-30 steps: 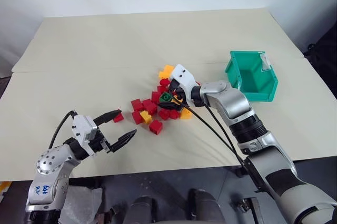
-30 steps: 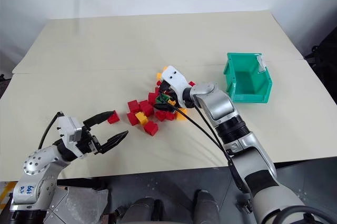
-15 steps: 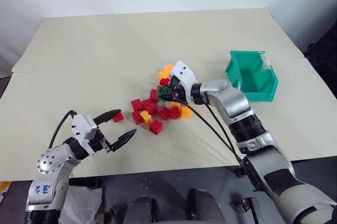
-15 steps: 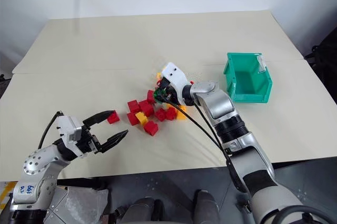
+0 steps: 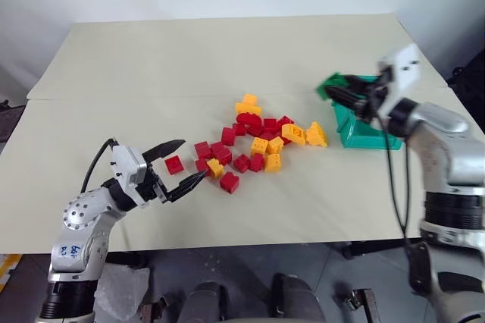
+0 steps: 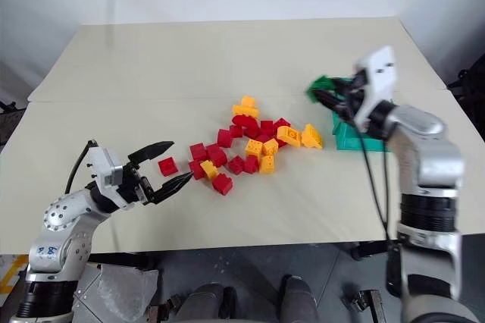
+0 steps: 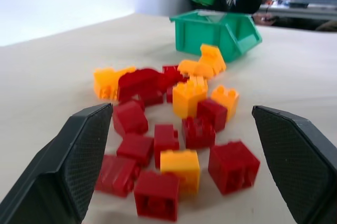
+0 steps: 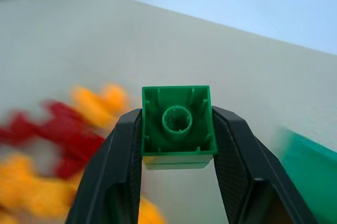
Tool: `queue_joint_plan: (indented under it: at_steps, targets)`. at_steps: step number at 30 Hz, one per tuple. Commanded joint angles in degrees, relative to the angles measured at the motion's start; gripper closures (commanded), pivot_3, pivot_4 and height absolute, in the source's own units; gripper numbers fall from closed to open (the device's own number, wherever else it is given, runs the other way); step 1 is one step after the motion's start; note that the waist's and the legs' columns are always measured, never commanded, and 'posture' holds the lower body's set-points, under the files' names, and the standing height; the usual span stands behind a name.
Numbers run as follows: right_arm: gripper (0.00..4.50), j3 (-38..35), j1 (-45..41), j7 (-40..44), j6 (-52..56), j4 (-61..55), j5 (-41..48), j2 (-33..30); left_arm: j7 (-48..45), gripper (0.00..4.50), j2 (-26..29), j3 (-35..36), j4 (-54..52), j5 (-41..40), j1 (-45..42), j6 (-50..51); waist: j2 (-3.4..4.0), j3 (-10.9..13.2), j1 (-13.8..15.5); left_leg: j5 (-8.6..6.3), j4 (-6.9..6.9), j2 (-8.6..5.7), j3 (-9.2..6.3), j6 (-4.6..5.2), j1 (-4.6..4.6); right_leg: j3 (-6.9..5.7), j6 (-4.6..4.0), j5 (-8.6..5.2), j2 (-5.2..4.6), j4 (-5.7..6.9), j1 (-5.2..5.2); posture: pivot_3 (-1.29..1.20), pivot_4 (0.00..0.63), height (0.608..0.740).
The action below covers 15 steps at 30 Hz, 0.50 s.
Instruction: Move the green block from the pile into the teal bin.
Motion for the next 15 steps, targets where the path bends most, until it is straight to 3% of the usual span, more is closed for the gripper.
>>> queue_joint_plan:
  at_steps: [1, 13, 15]
  targets:
    - [3.05, -3.9, 0.3, -4.1, -5.3, 4.9, -1.8, -2.4, -0.5, 0.0, -0.8, -1.7, -2.8, -2.5, -3.0, 2.2, 0.0, 0.0, -0.3, 0.0, 0.0, 0.0, 0.15, 0.0, 0.03, 0.02, 0.0, 0.0, 0.02, 0.0, 0.0, 0.0, 0.15, 0.74]
    - [3.05, 1.5, -4.8, -5.2, -12.2, 24.2, -5.1, -1.2, -3.2, 0.0, -1.9, -5.1, -2.3, -2.2, -7.3, 4.3, 0.0, 0.0, -0.2, 0.03, 0.02, 0.09, 0.56, 0.04, 0.08, 0.1, -0.04, 0.02, 0.02, -0.04, -0.02, 0.0, 0.15, 0.74]
    - [2.33, 2.1, -5.5, -5.3, -12.7, 25.8, -5.4, -1.5, -3.4, 0.0, -1.9, -5.3, -2.0, -1.8, -7.5, 4.1, 0.0, 0.0, 0.0, 0.03, 0.04, 0.07, 0.54, 0.05, 0.05, 0.1, -0.04, 0.02, 0.01, -0.06, -0.01, 0.0, 0.15, 0.74]
